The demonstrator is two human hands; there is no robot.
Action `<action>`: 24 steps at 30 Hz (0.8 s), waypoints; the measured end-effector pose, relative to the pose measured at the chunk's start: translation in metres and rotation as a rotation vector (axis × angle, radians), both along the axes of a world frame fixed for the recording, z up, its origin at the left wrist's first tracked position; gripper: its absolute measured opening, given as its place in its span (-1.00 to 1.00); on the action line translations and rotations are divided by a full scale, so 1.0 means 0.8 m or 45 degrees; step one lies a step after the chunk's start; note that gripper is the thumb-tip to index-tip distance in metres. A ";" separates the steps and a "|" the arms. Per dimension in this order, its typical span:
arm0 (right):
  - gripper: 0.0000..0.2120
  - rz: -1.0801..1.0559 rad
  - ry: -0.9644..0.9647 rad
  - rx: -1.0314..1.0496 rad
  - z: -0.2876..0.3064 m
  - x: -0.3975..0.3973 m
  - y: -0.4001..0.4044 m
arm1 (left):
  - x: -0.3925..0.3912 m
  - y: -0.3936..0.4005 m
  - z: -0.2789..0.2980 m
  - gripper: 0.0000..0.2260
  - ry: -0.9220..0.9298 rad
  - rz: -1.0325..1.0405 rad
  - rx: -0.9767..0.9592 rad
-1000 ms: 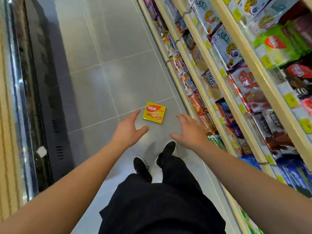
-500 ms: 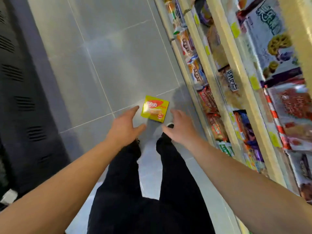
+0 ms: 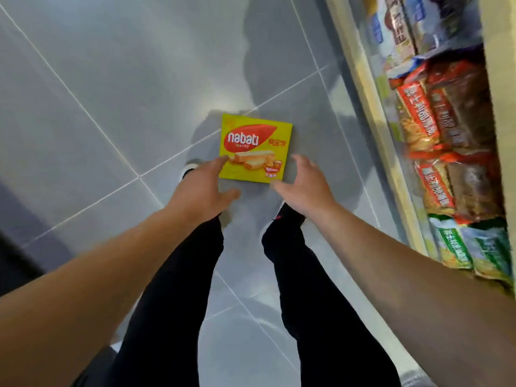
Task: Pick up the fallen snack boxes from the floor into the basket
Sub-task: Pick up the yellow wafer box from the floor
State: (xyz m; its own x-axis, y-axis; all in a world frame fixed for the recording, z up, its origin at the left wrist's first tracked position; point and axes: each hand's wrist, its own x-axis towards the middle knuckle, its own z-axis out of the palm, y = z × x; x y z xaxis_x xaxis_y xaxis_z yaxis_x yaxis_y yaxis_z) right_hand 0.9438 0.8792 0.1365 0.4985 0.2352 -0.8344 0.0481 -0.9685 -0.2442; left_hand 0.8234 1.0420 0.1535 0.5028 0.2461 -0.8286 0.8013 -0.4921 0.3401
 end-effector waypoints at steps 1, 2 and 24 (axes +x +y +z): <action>-0.36 -0.041 0.016 0.003 -0.033 -0.004 0.001 | 0.000 0.000 -0.030 -0.35 0.017 0.012 -0.006; -0.36 -0.078 0.035 -0.002 -0.062 -0.006 0.001 | 0.002 0.001 -0.057 -0.38 0.012 0.033 -0.020; -0.71 -1.100 0.108 0.079 -0.096 -0.003 -0.035 | 0.013 -0.014 -0.090 -0.63 0.067 0.757 -0.023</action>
State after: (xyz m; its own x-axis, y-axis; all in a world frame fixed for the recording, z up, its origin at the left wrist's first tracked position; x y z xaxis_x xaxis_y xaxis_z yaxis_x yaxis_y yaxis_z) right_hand 0.9418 0.8514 0.0595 0.4602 -0.1510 -0.8749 -0.7186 -0.6421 -0.2671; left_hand 0.8340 1.0305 0.0815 0.2413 0.4586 -0.8553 0.9536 0.0515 0.2967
